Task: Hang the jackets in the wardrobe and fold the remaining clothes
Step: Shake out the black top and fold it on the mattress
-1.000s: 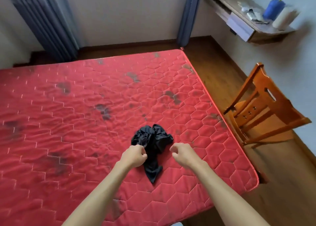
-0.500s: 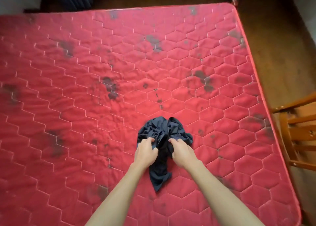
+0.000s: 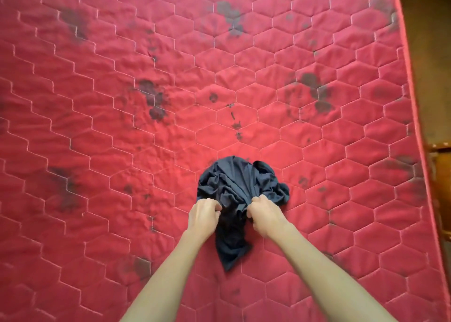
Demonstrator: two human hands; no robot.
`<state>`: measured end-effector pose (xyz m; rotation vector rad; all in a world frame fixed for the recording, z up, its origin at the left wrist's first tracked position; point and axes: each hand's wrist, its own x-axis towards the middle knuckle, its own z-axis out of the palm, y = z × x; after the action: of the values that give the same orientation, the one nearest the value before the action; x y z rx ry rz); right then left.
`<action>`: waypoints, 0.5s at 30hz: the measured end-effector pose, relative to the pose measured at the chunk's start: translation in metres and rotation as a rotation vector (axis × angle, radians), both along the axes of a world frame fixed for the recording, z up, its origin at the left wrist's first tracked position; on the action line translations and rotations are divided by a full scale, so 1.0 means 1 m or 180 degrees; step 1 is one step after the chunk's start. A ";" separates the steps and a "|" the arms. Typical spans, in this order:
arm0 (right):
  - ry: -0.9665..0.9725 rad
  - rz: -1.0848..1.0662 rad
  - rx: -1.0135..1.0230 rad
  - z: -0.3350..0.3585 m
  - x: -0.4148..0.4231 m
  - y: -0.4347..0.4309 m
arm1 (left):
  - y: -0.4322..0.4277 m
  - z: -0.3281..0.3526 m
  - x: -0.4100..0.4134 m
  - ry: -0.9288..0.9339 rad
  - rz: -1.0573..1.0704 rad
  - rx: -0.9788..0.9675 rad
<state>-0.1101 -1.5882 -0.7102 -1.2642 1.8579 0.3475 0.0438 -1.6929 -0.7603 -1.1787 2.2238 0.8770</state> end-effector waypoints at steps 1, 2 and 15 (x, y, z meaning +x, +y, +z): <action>-0.0087 -0.0231 -0.0078 0.011 -0.003 -0.003 | -0.004 0.010 -0.001 0.0106 0.0111 -0.0009; -0.0145 -0.0464 -0.0197 0.023 -0.005 -0.006 | -0.008 0.020 -0.002 0.0217 0.0196 -0.0015; 0.0289 -0.1735 -0.2239 0.234 -0.030 -0.026 | -0.067 0.226 0.004 0.2207 0.1864 0.0667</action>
<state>-0.1402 -1.6143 -0.4762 -1.1010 2.4086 -0.5996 0.0474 -1.7602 -0.5347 -1.6276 2.1930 1.9509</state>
